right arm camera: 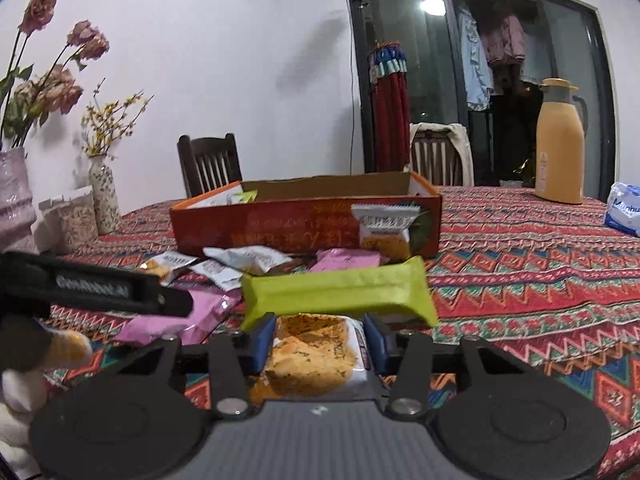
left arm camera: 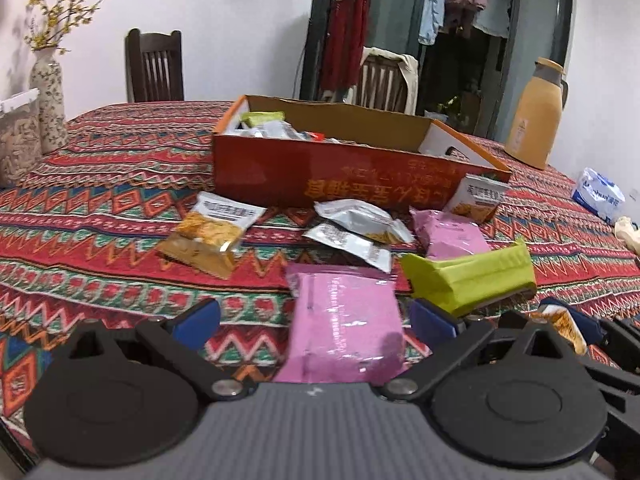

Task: Organize snacks
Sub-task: 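Grasp the oat crisp packet with the right gripper while the left gripper grasps a pink packet, then carry the pink and oat crisp packets over the orange box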

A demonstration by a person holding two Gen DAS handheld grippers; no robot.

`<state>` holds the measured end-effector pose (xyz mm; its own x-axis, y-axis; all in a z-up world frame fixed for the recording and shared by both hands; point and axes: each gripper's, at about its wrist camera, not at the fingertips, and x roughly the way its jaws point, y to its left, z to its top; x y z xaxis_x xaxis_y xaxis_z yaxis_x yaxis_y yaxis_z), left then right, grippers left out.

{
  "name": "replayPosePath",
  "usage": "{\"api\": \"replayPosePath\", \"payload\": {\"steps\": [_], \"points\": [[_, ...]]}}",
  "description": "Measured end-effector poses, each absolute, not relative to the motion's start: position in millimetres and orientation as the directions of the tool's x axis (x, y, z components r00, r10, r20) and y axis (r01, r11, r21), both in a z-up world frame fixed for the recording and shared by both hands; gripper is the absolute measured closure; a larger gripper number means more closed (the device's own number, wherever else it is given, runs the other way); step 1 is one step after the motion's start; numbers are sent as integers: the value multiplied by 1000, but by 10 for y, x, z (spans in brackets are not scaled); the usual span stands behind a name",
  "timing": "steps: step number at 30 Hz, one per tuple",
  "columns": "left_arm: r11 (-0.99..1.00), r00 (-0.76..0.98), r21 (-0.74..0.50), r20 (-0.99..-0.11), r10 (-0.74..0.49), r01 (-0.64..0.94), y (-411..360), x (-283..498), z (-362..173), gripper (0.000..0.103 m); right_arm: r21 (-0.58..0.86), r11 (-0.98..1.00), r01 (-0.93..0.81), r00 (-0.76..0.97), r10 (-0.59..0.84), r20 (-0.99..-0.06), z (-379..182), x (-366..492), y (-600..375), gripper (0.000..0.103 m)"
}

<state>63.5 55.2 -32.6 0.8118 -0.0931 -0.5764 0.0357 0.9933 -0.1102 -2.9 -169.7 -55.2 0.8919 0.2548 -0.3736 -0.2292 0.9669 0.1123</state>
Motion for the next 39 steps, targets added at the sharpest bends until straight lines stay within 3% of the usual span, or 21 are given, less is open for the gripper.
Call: {"api": "replayPosePath", "payload": {"steps": [5, 12, 22, 39], "points": [[996, 799, -88, -596, -79, 32, 430, 720, -392, 3, 122, 970, -212, 896, 242, -373, -566, 22, -1762, 57], [996, 798, -69, -596, -87, 57, 363, 770, -446, 40, 130, 969, -212, 896, 245, -370, -583, 59, -1809, 57], [994, 812, -79, -574, -108, 77, 410, 700, -363, 41, 130, 969, -209, 904, 242, -353, -542, 46, -1844, 57], [992, 884, -103, -454, -108, 68, 549, 770, 149, 41, 84, 973, -215, 939, 229, -255, -175, 268, -1786, 57]]}}
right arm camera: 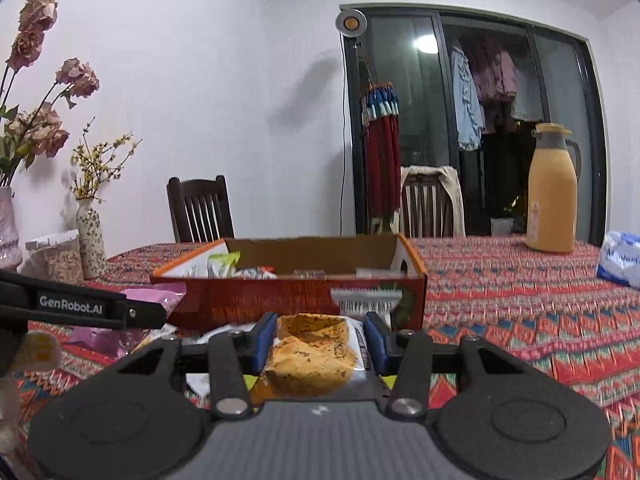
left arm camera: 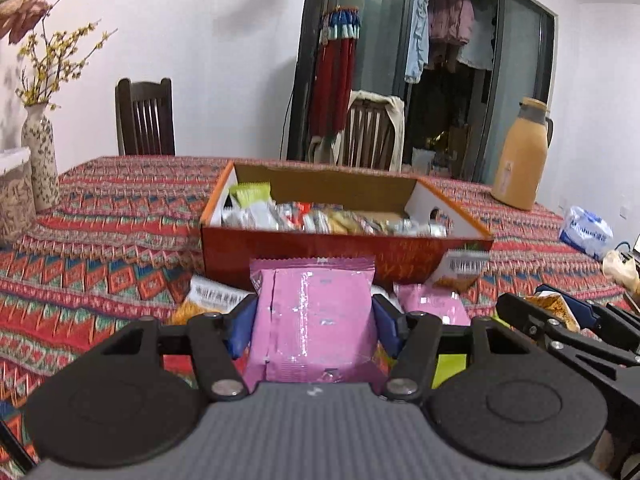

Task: Organize snacks
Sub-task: 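Carry the pink and oat crisp packets over the orange box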

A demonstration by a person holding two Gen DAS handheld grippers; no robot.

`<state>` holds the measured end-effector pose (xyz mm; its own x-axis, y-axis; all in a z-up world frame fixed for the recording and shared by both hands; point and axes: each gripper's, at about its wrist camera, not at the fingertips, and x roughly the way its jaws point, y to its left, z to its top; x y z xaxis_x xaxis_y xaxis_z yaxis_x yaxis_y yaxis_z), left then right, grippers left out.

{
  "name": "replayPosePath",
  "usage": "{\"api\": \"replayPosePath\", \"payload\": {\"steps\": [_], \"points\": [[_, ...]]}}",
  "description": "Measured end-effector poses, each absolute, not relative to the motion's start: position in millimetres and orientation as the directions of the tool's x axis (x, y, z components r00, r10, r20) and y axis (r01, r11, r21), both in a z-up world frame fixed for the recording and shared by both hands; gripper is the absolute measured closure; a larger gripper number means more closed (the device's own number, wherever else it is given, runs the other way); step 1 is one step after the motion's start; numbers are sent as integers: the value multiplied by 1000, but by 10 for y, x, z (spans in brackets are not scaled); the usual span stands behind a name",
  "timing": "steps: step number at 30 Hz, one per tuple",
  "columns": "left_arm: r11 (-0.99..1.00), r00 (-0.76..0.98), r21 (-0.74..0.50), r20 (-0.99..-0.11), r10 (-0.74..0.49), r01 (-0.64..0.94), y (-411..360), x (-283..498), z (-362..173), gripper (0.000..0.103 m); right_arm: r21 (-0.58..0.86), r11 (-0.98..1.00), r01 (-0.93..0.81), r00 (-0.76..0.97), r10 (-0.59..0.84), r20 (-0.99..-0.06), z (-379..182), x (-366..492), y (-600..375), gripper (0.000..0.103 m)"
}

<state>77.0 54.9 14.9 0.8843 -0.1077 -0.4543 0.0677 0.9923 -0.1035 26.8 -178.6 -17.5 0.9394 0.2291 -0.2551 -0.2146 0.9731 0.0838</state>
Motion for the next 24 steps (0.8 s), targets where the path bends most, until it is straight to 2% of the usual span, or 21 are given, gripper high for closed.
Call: {"api": "replayPosePath", "payload": {"steps": [17, 24], "points": [[995, 920, -70, -383, -86, 64, 448, 1573, 612, 41, 50, 968, -248, 952, 253, -173, 272, 1109, -1639, 57], [996, 927, -84, -370, -59, 30, 421, 2079, 669, 41, 43, 967, -252, 951, 255, -176, 403, 1736, -1606, 57]]}}
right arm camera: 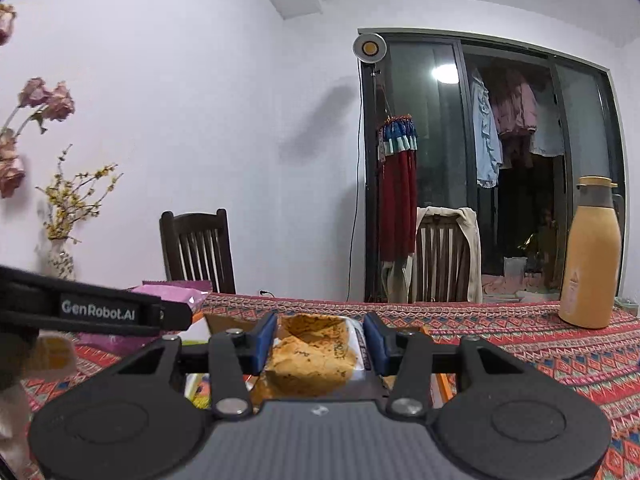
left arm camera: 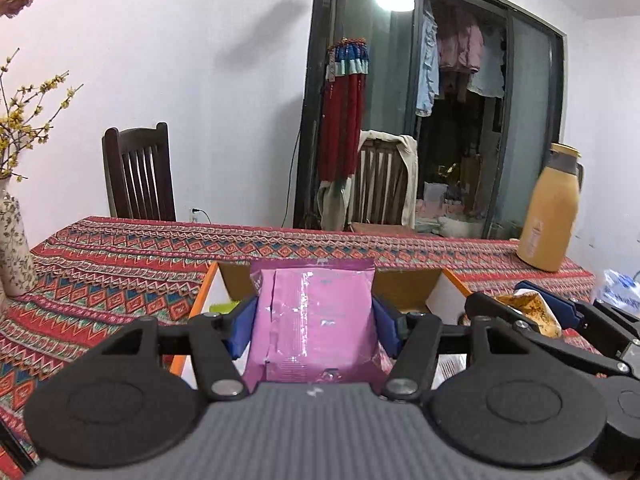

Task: Organize snacks
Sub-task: 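Carry the pink and oat crisp packets over the orange box, then open both grippers to drop the packets into the box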

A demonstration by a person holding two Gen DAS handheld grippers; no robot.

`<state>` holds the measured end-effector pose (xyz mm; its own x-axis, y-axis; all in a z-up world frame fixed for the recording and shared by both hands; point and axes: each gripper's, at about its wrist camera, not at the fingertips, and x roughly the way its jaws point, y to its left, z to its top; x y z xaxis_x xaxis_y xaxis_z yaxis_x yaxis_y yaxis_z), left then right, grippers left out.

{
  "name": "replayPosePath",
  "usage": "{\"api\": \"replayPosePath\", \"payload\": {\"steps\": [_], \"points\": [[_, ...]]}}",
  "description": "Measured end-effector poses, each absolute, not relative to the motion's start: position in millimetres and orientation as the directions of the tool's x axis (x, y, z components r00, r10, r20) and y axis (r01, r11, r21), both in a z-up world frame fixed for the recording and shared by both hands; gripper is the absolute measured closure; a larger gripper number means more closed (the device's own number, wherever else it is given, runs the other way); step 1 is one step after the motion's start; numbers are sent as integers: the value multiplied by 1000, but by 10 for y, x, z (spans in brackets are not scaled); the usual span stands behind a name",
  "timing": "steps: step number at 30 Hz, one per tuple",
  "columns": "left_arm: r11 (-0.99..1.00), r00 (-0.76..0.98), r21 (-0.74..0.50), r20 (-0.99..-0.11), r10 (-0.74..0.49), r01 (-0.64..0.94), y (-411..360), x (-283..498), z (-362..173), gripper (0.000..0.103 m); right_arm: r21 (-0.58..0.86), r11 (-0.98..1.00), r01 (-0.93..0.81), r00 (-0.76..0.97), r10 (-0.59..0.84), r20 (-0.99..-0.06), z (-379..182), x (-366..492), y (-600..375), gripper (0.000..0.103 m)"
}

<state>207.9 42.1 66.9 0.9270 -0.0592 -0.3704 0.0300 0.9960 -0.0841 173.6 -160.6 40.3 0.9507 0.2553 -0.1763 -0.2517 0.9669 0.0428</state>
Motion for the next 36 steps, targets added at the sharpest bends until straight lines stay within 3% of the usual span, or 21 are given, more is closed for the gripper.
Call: {"api": "replayPosePath", "payload": {"steps": [10, 24, 27, 29, 30, 32, 36], "points": [[988, 894, -153, -445, -54, -17, 595, 2664, 385, 41, 57, 962, -268, 916, 272, -295, 217, 2457, -1545, 57], [993, 895, -115, -446, -18, -37, 516, 2611, 245, 41, 11, 967, -253, 921, 244, -305, 72, 2388, -1472, 56], [991, 902, -126, -432, -6, -54, 544, 2602, 265, 40, 23, 970, -241, 924, 237, -301, 89, 2397, -1491, 44], [988, 910, -140, -415, 7, -71, 565, 2572, 301, 24, 34, 974, -226, 928, 226, -298, 86, 2401, -1525, 28], [984, 914, -151, -405, 23, -91, 585, 2551, 316, 6, 41, 975, -220, 928, 222, -298, 76, 2402, -1541, 22], [979, 924, -166, -379, 48, -119, 628, 2503, 349, 0, 51, 978, -203, 933, 209, -294, 71, 2396, -1571, 0], [975, 927, -192, -374, 36, -115, 672, 2467, 381, 0, 73, 981, -179, 936, 192, -294, 66, 2389, -1621, 0]]}}
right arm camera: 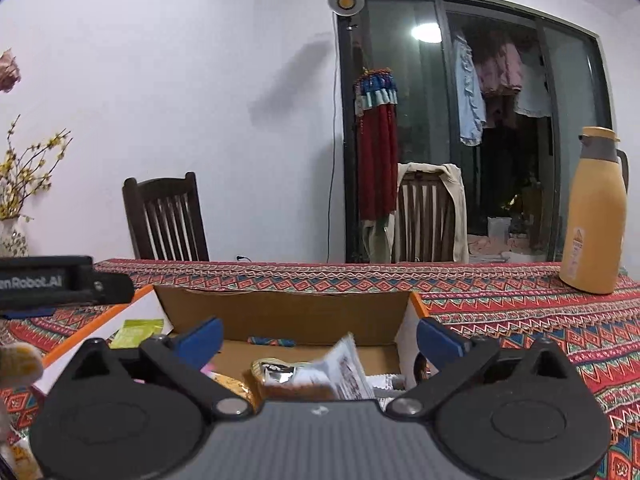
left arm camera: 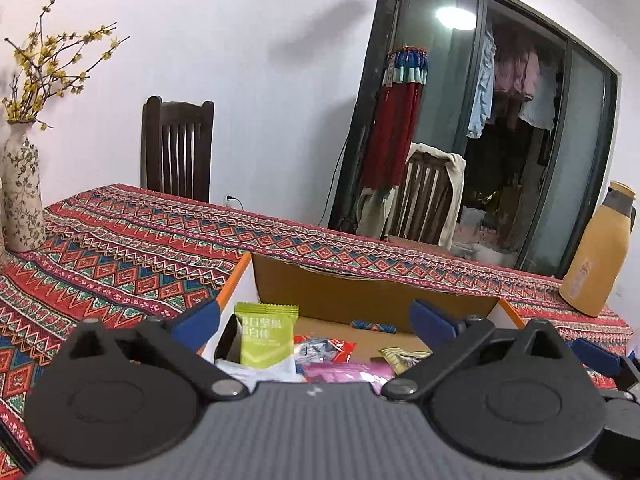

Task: Organize snacks
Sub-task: 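Open both grippers to drop the packets into the box, then move both grippers back to the packets beside the box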

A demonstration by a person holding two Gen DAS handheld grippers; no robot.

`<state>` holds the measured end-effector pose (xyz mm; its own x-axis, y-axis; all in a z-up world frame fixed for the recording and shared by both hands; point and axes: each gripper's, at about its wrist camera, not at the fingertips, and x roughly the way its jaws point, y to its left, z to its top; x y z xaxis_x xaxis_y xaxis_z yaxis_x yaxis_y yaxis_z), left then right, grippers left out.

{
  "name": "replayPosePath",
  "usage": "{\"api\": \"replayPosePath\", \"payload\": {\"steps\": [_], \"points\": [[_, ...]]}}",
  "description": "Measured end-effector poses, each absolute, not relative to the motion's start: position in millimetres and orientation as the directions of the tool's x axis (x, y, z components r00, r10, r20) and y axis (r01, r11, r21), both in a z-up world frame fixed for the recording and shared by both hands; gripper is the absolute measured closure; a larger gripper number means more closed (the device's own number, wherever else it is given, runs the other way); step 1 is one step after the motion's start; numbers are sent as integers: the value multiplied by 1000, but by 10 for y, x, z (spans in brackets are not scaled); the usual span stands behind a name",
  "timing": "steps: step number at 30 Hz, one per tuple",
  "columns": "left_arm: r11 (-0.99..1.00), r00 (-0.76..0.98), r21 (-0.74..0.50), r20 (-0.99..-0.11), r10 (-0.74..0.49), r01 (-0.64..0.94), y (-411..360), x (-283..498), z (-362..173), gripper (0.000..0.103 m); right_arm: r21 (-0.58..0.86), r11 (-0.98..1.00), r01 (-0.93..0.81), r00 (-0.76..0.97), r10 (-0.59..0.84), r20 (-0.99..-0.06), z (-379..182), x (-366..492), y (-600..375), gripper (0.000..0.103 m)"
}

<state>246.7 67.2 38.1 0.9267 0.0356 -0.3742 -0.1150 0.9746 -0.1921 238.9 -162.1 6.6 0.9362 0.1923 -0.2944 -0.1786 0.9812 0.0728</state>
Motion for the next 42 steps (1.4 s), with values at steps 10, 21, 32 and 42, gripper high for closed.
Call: {"api": "replayPosePath", "payload": {"steps": [10, 21, 32, 42], "points": [[971, 920, -214, -393, 15, -107, 720, 2482, 356, 0, 84, 983, -166, 940, 183, -287, 54, 2325, -1653, 0], [973, 918, -212, -397, 0, -91, 690, 2461, 347, 0, 81, 983, -163, 940, 180, -289, 72, 2272, -1648, 0], [972, 927, -224, -374, -14, -76, 682, 2326, 523, 0, 67, 983, -170, 947, 182, -265, 179, 2223, -1628, 0], [979, 934, -192, -357, -12, -61, 879, 2050, 718, 0, 69, 986, -150, 946, 163, -279, 338, 2038, -1661, 0]]}}
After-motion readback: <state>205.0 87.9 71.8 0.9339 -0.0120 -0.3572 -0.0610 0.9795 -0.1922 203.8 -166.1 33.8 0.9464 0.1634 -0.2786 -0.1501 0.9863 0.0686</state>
